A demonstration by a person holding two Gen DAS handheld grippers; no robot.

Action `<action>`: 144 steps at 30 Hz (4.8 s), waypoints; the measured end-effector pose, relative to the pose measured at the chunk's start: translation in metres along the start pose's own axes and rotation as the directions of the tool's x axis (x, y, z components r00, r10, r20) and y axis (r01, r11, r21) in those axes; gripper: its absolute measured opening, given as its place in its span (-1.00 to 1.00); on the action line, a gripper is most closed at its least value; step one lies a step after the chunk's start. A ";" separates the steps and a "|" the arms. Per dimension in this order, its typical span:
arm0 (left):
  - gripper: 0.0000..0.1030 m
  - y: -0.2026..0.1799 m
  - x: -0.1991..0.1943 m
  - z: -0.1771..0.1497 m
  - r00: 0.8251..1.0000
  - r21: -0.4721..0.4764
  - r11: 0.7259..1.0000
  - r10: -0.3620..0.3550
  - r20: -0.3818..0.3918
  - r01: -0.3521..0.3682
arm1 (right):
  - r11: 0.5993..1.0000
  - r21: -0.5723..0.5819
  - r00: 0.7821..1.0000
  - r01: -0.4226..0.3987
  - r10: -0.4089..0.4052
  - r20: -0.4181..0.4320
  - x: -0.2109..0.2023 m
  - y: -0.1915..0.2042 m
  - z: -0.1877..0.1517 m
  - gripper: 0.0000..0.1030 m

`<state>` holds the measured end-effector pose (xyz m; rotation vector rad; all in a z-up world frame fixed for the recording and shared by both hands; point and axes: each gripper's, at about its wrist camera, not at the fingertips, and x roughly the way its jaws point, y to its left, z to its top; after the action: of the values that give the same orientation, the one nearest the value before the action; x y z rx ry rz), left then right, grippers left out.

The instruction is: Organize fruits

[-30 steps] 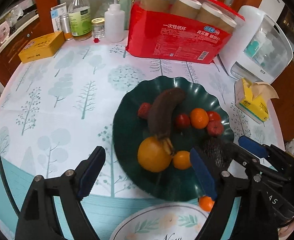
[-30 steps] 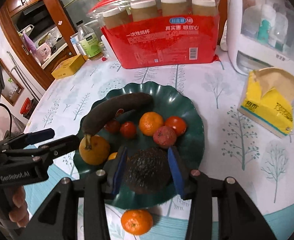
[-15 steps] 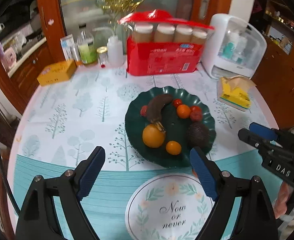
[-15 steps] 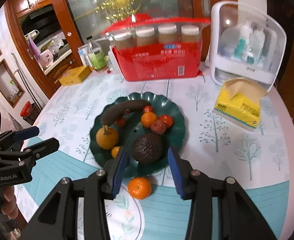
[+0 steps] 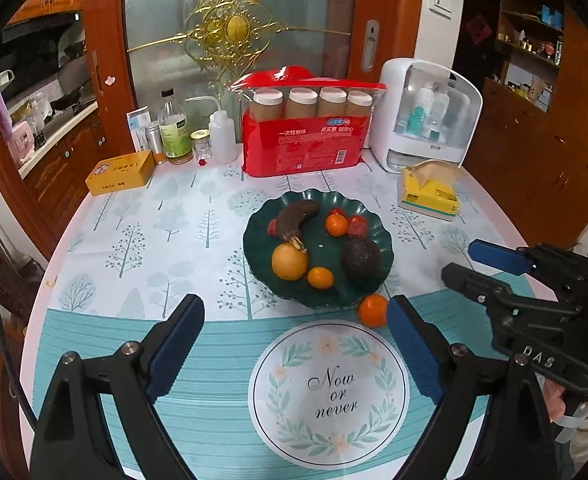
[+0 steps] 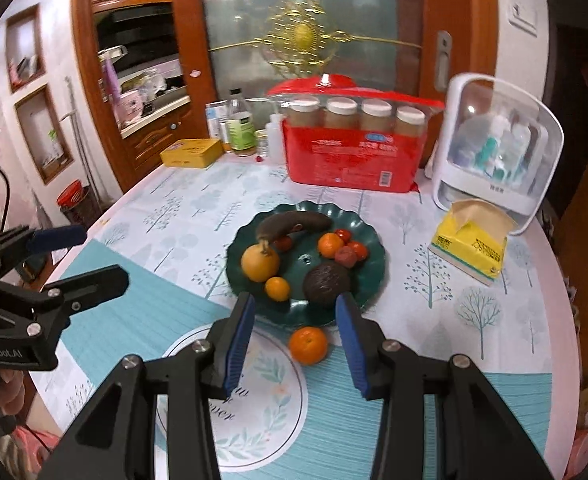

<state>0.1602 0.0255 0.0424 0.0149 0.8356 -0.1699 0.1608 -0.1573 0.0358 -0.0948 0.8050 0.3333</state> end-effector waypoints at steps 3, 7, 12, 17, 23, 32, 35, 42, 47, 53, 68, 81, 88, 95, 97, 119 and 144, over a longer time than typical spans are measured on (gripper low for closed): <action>0.79 -0.003 -0.003 -0.013 1.000 0.005 1.000 -0.004 0.030 0.004 | 0.999 -0.034 1.000 0.000 0.001 0.015 -0.003 0.011 -0.008 -0.16; 0.87 -0.004 0.005 -0.030 0.999 -0.010 1.000 0.000 0.051 0.000 | 0.999 -0.047 1.000 -0.014 0.014 0.003 0.007 0.018 -0.022 -0.15; 0.87 -0.004 0.030 -0.051 1.000 -0.021 1.000 0.005 0.022 -0.004 | 0.999 -0.044 0.999 -0.006 0.004 -0.044 0.034 0.015 -0.044 -0.15; 0.87 0.000 0.055 -0.070 1.000 -0.035 0.999 0.020 -0.002 -0.020 | 1.000 -0.012 0.995 -0.008 0.007 -0.101 0.063 0.004 -0.060 -0.15; 0.87 0.008 0.092 -0.085 0.997 -0.049 0.997 0.052 -0.062 -0.056 | 1.000 -0.028 0.989 0.013 -0.017 -0.148 0.096 -0.003 -0.081 -0.15; 0.87 0.016 0.132 -0.094 0.993 -0.105 0.992 0.052 -0.106 -0.064 | 1.000 0.002 0.983 0.008 -0.008 -0.184 0.136 -0.009 -0.090 -0.15; 0.87 0.016 0.139 -0.094 0.992 -0.112 0.991 0.059 -0.114 -0.072 | 1.000 0.011 0.983 0.023 -0.021 -0.185 0.146 -0.009 -0.086 -0.06; 0.87 0.016 0.148 -0.096 0.990 -0.118 0.991 0.054 -0.127 -0.069 | 0.998 0.049 0.982 0.050 -0.040 -0.183 0.168 -0.017 -0.081 0.05; 0.87 0.011 0.154 -0.096 0.988 -0.104 0.992 0.056 -0.142 -0.071 | 0.998 0.028 0.985 0.062 -0.056 -0.163 0.170 -0.012 -0.081 -0.14; 0.87 0.008 0.142 -0.085 0.989 -0.059 0.995 0.066 -0.134 -0.075 | 0.998 0.064 0.990 -0.007 0.016 -0.141 0.147 -0.014 -0.081 -0.15; 0.99 0.038 0.141 0.024 0.986 -0.011 0.990 0.139 -0.089 -0.140 | 0.999 0.050 0.999 -0.005 0.007 -0.053 0.142 -0.012 0.035 -0.15; 0.99 0.036 0.194 0.056 0.984 0.045 0.994 0.100 -0.147 -0.095 | 0.996 0.093 0.980 -0.015 0.033 -0.196 0.222 -0.036 0.061 -0.10; 0.99 0.044 0.198 0.057 0.984 -0.028 0.997 0.072 -0.165 -0.077 | 0.982 0.171 0.985 -0.080 0.104 -0.138 0.203 -0.054 0.052 0.02; 0.99 0.049 0.187 0.054 0.974 -0.048 0.994 0.091 -0.208 -0.103 | 0.992 0.127 0.986 -0.018 0.038 -0.163 0.179 -0.058 0.045 0.04; 0.99 0.050 0.176 0.052 0.975 -0.048 0.993 0.096 -0.200 -0.108 | 0.993 0.121 0.984 -0.004 0.026 -0.176 0.169 -0.059 0.042 0.04; 0.99 -0.017 0.005 -0.070 0.981 0.065 0.979 0.196 -0.010 -0.195 | 0.983 0.168 0.997 0.075 -0.071 -0.031 0.000 0.011 -0.054 0.32; 0.99 -0.047 -0.077 -0.160 0.989 -0.060 0.987 0.148 -0.005 -0.148 | 0.941 0.264 0.977 0.212 -0.210 -0.038 -0.093 0.045 -0.155 0.45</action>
<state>-0.0158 0.0036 -0.0052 0.0207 0.8361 -0.0055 -0.0211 -0.1713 -0.0029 0.0707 0.8338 0.0190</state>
